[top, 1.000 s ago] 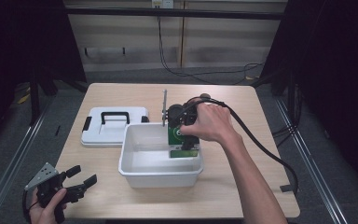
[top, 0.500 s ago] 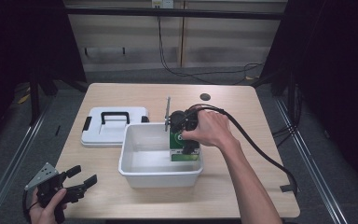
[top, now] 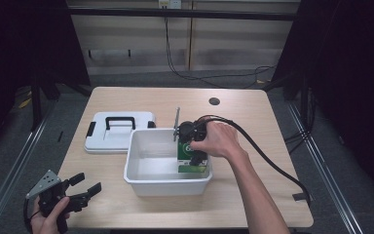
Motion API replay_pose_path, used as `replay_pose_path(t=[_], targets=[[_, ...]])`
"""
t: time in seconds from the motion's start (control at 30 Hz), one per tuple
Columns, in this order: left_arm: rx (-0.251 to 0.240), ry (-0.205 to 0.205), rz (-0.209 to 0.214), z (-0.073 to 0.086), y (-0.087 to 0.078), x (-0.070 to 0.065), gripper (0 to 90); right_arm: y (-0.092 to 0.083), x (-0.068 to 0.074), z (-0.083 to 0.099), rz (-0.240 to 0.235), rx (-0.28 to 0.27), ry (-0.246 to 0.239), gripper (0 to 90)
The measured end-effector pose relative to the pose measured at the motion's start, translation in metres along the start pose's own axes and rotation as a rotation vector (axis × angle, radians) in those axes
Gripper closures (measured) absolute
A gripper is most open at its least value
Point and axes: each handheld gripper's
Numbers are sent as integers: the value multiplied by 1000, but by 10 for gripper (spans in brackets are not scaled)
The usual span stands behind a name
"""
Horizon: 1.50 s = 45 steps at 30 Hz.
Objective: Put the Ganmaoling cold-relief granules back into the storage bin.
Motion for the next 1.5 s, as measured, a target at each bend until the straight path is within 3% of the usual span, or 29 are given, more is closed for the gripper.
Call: replay_pose_path(t=[0.63, 1.0, 1.5], targets=[[0, 5, 4, 0, 0, 0, 160, 30, -2, -7, -16, 52, 13, 150], [-1, 0, 3, 0, 1, 0, 160, 32, -2, -9, 39, 73, 25, 142], [0, 1, 4, 0, 1, 0, 160, 31, -2, -9, 42, 100, 19, 129]])
Point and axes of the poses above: each handheld gripper's, and its own axes: y roughly forward along the jaws, z roughly out of its underside, x roughly to its left, and after that the axes turned 2 degrees about x, right-handed
